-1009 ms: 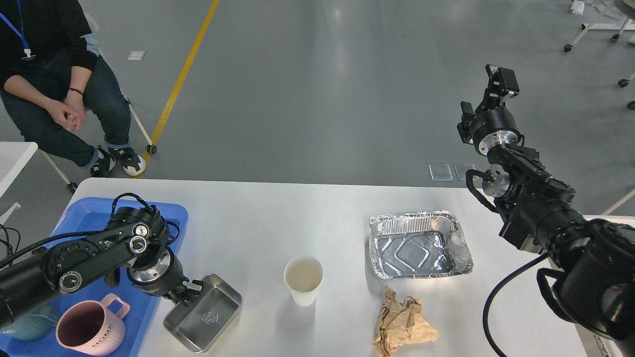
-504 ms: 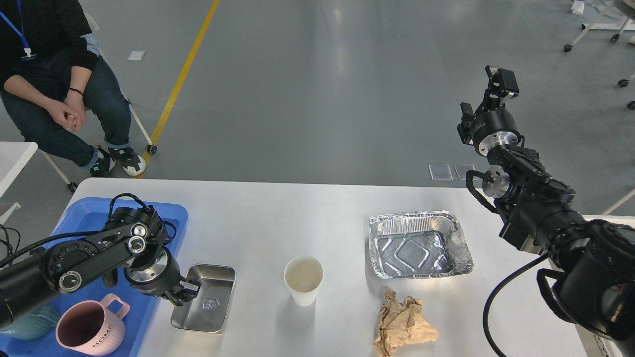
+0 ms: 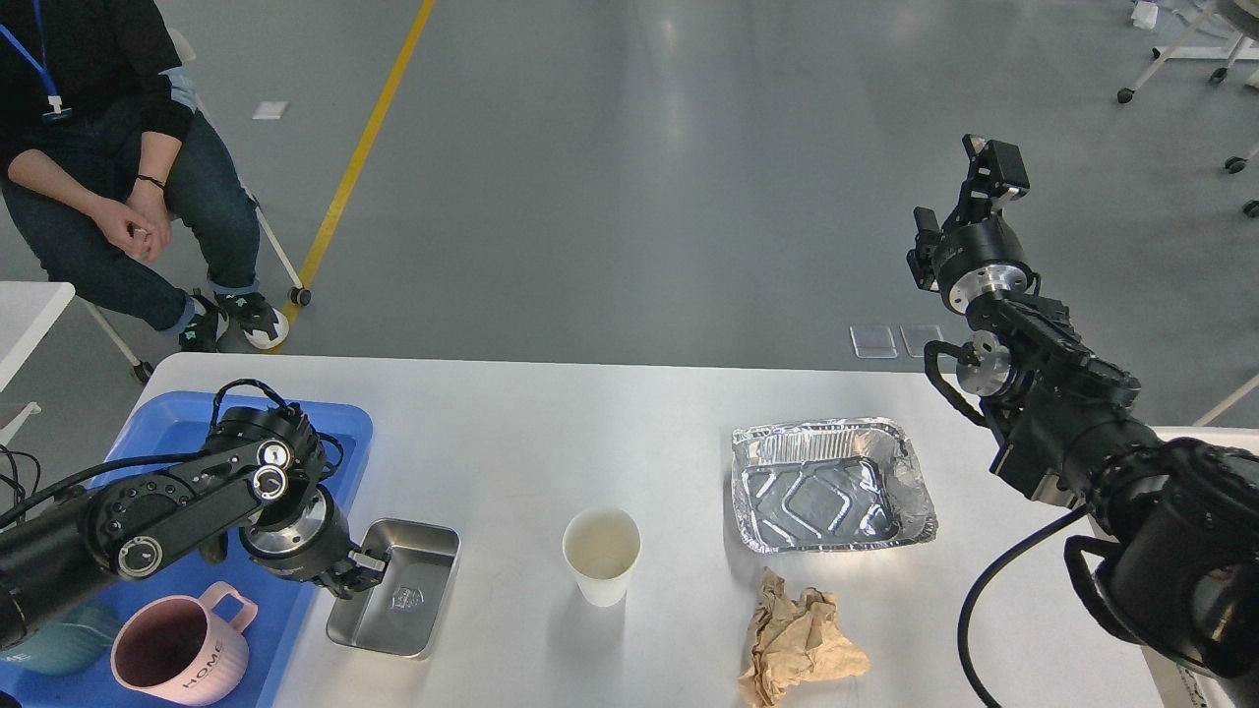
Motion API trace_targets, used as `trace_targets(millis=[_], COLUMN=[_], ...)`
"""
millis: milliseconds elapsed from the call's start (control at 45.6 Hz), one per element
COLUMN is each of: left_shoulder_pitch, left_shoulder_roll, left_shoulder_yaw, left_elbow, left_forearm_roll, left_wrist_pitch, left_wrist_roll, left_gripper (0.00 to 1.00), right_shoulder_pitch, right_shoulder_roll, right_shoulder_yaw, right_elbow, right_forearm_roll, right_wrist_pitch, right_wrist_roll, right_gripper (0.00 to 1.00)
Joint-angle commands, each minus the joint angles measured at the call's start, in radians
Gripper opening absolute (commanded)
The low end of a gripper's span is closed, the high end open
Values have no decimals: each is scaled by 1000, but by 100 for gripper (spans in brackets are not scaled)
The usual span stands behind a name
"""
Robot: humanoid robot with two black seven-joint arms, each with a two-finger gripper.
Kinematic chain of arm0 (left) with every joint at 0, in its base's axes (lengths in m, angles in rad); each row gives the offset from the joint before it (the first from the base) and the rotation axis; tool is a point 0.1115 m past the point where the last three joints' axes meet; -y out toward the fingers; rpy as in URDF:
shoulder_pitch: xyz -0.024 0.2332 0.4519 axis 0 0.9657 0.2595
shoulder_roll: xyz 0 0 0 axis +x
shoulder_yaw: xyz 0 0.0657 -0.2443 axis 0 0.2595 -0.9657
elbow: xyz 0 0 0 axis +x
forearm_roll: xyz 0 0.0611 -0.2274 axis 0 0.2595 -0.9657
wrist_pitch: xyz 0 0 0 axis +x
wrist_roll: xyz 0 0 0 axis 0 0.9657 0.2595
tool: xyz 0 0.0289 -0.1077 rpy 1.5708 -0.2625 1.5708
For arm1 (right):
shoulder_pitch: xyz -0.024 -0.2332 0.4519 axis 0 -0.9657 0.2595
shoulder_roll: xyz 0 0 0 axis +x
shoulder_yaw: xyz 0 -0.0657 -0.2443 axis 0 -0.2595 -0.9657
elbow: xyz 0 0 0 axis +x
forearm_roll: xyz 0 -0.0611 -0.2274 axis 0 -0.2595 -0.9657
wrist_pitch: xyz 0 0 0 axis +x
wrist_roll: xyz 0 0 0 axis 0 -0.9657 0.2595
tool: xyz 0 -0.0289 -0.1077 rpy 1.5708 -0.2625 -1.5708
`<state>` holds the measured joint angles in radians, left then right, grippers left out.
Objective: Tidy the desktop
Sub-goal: 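Grasp the steel box edge with the left gripper and lift, then carry the steel box up and over the blue bin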
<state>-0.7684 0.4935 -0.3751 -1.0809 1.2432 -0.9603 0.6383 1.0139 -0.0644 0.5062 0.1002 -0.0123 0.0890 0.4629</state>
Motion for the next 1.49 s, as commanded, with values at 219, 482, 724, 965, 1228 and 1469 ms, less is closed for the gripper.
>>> trace_targets(millis=[219, 482, 724, 965, 1228, 1469], left_shoulder_pitch=[-106, -227, -394, -431, -390, -327], left_shoulder_roll=[5, 14, 123, 269, 418, 416], left_shoulder_yaw=[-56, -102, -104, -116, -143, -145], left_elbow=[-1, -1, -1, -1, 39, 176], left_forearm_roll=[-50, -131, -234, -294, -311, -329], left_wrist_pitch=[0, 0, 0, 0, 0, 0], left_wrist_roll=[1, 11, 23, 20, 17, 3], left_gripper=[0, 0, 0, 0, 0, 0], right_shoulder_pitch=[0, -3, 6, 14, 17, 9], right_shoulder_roll=[0, -6, -9, -11, -8, -5], right_shoulder_yaw=[0, 0, 0, 0, 0, 0], right_elbow=[1, 0, 0, 1, 1, 1], right_forearm_roll=[0, 0, 0, 0, 0, 0], right_wrist_pitch=[0, 0, 0, 2, 0, 0], right_wrist_roll=[0, 0, -1, -1, -1, -1], right_gripper=[100, 100, 100, 100, 100, 100])
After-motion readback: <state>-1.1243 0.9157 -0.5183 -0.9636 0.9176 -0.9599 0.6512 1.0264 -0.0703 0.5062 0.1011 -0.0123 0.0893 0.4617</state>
